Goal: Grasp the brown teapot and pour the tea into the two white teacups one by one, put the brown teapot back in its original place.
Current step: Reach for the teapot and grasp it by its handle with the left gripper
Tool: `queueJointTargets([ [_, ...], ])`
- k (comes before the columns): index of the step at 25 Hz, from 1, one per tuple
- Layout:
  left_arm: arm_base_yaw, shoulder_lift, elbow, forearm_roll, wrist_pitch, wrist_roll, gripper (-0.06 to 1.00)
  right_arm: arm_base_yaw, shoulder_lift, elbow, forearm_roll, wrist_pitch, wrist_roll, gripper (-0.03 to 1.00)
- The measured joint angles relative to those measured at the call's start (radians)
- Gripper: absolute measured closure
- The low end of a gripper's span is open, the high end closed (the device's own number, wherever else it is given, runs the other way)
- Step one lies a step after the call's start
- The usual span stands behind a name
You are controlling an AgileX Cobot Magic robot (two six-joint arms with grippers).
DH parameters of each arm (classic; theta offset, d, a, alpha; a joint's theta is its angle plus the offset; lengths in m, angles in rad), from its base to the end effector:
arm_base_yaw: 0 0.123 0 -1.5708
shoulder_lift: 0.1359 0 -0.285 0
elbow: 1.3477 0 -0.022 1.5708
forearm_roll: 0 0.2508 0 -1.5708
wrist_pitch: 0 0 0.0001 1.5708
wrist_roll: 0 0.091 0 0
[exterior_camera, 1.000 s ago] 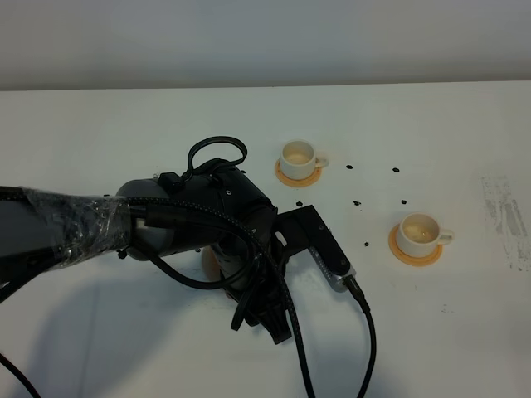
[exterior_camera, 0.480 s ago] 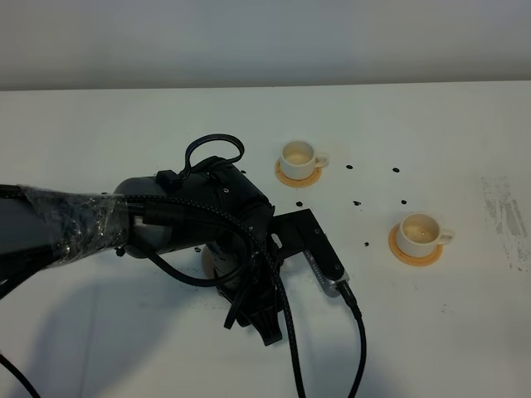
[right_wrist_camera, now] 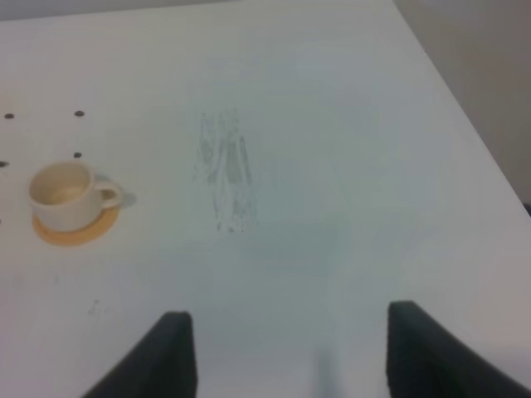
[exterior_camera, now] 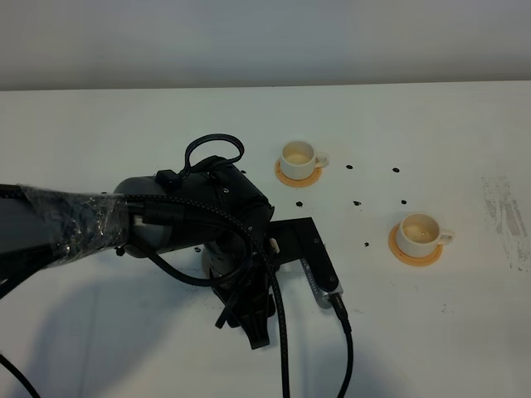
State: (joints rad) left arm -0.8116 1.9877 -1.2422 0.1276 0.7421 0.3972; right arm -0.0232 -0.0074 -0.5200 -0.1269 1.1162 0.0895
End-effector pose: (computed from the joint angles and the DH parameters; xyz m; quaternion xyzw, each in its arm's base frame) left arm 0.2653 -0.2682 0.1402 0.6006 0.7937 0.0285 0.0928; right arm -0.0113 -0.0101 0.2788 0.0534 0.8571 -0.0463 0.5103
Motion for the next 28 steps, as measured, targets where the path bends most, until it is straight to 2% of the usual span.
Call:
queueJointTargets([
  [4, 0.000, 0.000, 0.000, 0.000, 0.001, 0.021, 0.41, 0.000, 0.000, 0.000, 0.000, 0.000, -0.001, 0.47],
  [10, 0.005, 0.000, 0.000, 0.000, 0.008, 0.102, 0.41, 0.000, 0.000, 0.000, 0.000, 0.000, -0.001, 0.47],
  [17, 0.013, 0.000, 0.000, -0.031, 0.004, 0.156, 0.41, 0.000, 0.000, 0.000, 0.000, 0.000, -0.001, 0.47],
  [28, -0.013, 0.000, 0.000, -0.108, -0.096, 0.267, 0.41, 0.000, 0.000, 0.000, 0.000, 0.000, -0.001, 0.47],
])
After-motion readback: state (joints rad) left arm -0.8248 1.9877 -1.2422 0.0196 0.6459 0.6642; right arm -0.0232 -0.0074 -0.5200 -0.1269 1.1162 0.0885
